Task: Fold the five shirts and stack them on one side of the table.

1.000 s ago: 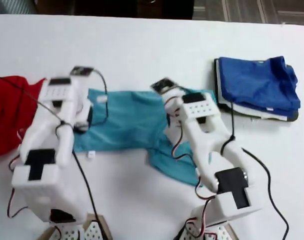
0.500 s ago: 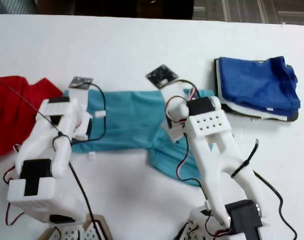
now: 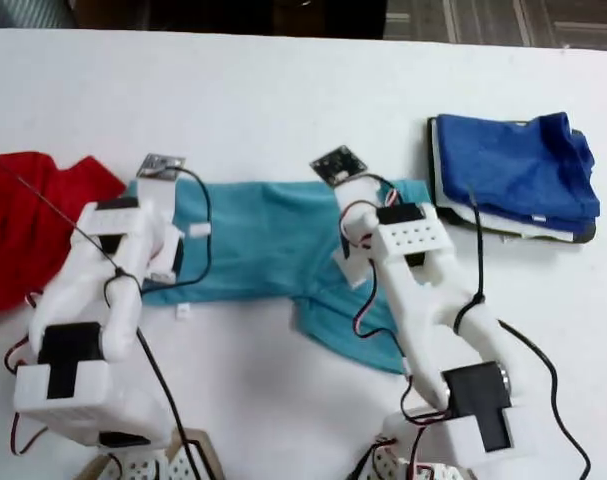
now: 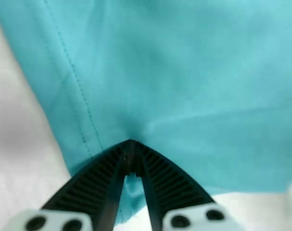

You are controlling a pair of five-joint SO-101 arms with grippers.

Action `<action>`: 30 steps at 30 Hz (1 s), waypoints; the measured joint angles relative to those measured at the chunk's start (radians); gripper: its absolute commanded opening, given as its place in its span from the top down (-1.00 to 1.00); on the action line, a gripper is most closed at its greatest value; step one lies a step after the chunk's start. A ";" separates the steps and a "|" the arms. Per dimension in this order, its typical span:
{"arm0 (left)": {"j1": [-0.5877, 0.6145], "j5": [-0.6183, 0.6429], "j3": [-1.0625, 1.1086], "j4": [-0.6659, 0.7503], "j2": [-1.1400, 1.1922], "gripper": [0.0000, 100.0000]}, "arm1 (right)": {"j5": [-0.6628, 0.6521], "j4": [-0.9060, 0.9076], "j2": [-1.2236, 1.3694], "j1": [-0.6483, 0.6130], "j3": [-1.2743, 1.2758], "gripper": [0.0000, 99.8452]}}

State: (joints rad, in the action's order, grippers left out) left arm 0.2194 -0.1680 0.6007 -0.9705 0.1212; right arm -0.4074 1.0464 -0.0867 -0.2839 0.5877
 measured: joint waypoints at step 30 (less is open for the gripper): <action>0.000 0.002 0.011 0.018 -0.002 0.95 | -0.161 0.170 -0.319 0.115 0.193 0.96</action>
State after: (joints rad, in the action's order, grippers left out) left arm 0.2194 -0.1665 0.6114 -0.9521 0.1197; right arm -0.5685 1.2167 -0.4058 -0.1688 0.7810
